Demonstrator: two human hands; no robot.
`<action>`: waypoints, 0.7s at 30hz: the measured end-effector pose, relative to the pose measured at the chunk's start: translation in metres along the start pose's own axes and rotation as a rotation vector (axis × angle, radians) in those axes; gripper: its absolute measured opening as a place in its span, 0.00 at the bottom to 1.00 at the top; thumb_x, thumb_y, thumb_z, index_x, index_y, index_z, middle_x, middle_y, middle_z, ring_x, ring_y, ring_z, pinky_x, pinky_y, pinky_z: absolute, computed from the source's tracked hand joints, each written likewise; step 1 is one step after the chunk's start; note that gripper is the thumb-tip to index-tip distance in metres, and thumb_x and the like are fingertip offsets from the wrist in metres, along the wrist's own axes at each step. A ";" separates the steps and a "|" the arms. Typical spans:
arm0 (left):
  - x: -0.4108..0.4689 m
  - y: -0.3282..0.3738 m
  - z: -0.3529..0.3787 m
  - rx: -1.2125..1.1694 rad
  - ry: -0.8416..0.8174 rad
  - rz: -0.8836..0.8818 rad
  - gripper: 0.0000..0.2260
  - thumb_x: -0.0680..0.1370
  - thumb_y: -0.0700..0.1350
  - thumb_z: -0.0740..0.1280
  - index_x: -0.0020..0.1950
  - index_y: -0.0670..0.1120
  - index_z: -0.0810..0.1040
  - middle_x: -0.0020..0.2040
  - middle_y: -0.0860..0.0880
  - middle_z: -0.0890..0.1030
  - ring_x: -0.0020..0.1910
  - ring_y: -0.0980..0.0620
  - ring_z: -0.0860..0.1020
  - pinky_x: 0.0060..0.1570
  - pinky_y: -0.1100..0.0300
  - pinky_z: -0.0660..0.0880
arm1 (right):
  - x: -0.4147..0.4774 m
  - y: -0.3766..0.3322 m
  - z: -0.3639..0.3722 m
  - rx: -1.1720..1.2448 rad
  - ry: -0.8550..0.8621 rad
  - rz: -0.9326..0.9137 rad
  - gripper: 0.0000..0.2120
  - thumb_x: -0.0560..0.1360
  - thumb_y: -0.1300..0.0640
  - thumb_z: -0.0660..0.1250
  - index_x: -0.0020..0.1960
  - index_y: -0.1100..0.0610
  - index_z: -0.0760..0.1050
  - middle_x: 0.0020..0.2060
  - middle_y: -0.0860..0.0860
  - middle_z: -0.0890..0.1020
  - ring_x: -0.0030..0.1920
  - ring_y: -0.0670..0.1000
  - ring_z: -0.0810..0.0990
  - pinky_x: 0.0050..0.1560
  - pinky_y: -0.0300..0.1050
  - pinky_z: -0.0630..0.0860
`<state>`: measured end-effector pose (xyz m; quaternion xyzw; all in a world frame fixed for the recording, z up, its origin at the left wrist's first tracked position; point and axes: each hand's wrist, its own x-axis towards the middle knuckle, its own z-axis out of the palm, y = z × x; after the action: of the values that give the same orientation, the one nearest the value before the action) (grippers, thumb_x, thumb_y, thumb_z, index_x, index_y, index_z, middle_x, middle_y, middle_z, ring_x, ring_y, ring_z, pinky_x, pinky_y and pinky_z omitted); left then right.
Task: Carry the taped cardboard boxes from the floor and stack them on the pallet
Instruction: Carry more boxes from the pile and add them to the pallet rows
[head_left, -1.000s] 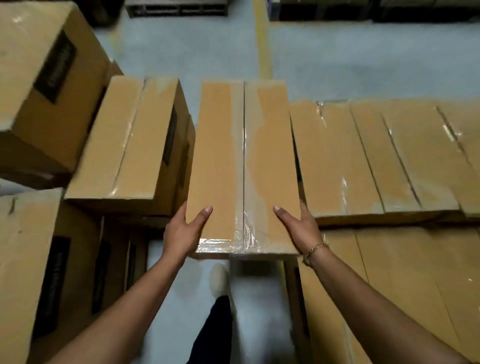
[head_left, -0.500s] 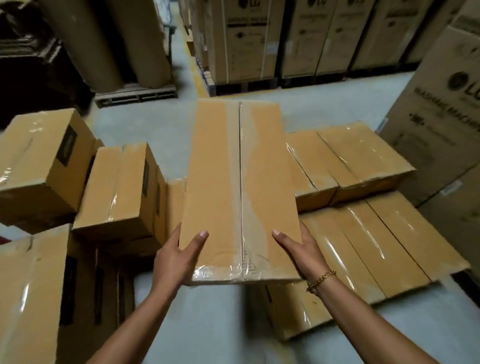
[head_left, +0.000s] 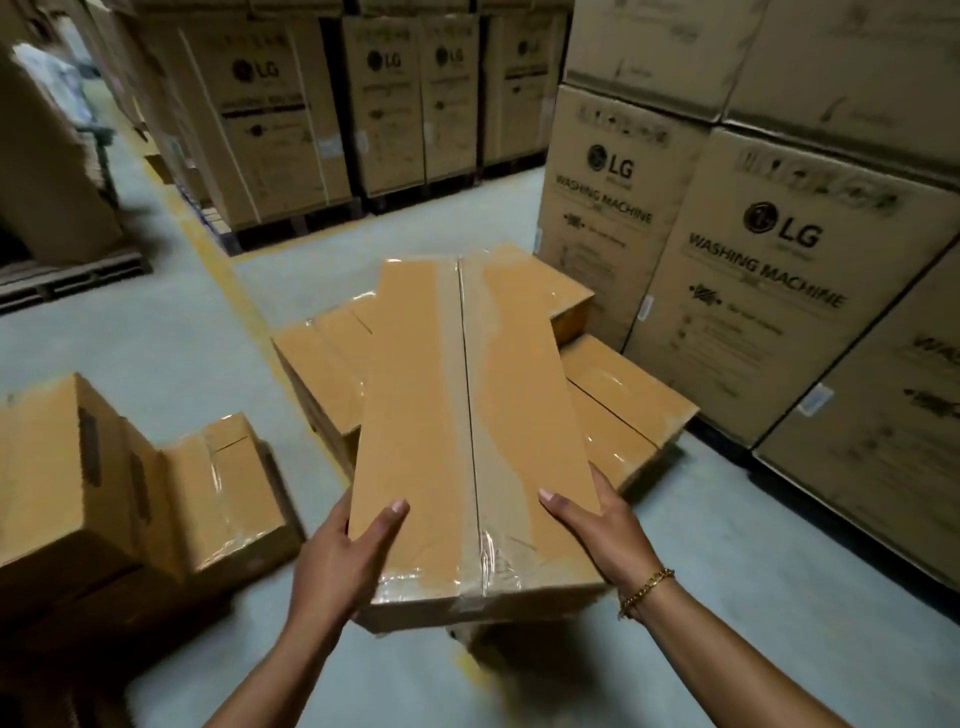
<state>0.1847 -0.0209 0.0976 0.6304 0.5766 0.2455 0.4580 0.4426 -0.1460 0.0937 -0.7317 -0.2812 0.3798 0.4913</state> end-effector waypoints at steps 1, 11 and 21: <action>-0.003 0.007 0.015 0.011 -0.019 0.010 0.31 0.71 0.72 0.67 0.70 0.58 0.76 0.54 0.56 0.83 0.51 0.51 0.81 0.49 0.53 0.76 | -0.003 0.005 -0.018 0.008 0.020 0.011 0.30 0.72 0.44 0.75 0.71 0.41 0.68 0.60 0.40 0.80 0.58 0.40 0.78 0.52 0.36 0.76; 0.004 0.110 0.219 0.056 -0.133 0.066 0.28 0.76 0.66 0.67 0.73 0.57 0.74 0.58 0.53 0.84 0.49 0.52 0.81 0.48 0.56 0.75 | 0.047 0.041 -0.224 -0.063 0.169 0.069 0.30 0.71 0.38 0.74 0.70 0.39 0.68 0.54 0.38 0.80 0.56 0.44 0.80 0.59 0.48 0.78; 0.027 0.182 0.389 0.046 -0.175 -0.029 0.48 0.66 0.81 0.63 0.79 0.56 0.66 0.73 0.51 0.75 0.68 0.47 0.76 0.68 0.44 0.73 | 0.147 0.064 -0.397 -0.162 0.131 0.114 0.30 0.70 0.36 0.73 0.69 0.40 0.70 0.55 0.40 0.81 0.56 0.48 0.80 0.59 0.54 0.79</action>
<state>0.6081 -0.0943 0.0695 0.6516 0.5489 0.1695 0.4954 0.8572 -0.2544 0.0834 -0.8069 -0.2362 0.3347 0.4256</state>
